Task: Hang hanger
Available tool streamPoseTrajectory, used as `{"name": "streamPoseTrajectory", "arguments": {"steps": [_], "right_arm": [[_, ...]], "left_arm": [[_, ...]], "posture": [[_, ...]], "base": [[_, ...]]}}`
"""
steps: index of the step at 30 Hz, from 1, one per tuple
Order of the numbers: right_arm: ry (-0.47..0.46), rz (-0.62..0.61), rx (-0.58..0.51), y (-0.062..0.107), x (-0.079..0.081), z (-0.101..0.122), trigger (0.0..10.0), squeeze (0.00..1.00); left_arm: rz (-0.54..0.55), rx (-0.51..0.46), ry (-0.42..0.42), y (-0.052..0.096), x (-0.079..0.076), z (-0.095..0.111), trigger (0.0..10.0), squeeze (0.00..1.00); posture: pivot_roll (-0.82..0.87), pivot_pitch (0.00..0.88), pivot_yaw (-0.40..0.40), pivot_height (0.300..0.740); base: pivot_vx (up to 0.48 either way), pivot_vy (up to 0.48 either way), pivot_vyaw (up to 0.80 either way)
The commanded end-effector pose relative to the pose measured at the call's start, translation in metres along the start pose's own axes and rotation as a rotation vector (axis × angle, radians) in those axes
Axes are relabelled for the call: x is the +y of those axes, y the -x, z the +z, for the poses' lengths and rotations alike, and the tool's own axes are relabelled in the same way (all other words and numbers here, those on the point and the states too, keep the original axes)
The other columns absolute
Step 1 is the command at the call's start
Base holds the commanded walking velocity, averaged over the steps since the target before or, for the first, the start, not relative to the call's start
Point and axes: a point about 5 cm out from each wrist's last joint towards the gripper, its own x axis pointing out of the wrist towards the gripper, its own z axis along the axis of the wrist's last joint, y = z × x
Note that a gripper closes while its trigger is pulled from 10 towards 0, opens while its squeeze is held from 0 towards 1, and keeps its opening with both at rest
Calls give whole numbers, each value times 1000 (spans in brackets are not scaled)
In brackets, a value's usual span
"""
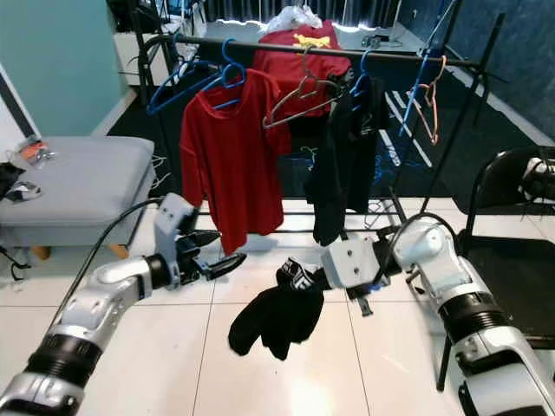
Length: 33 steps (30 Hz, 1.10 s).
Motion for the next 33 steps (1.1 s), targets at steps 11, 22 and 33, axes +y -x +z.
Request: {"name": "streamPoseTrajectory", "arguments": {"steps": [11,22,33], "right_arm": [[112,126,40,-12,10,-7,0,0],[-304,-123,154,-16,2,-41,0,0],[-1077,-722,11,-30,14,-85,0,0]], "left_arm": [[-518,30,-210,-10,-47,32,10000,0],[-367,122,-210,-21,-29,23,10000,0],[-8,335,-133,1,-2,-25,10000,0]], "posture": [[-129,35,-61,740],[-126,17,-69,740],[-130,37,-49,740]], "base": [[0,0,0],[0,0,0],[0,0,0]]}}
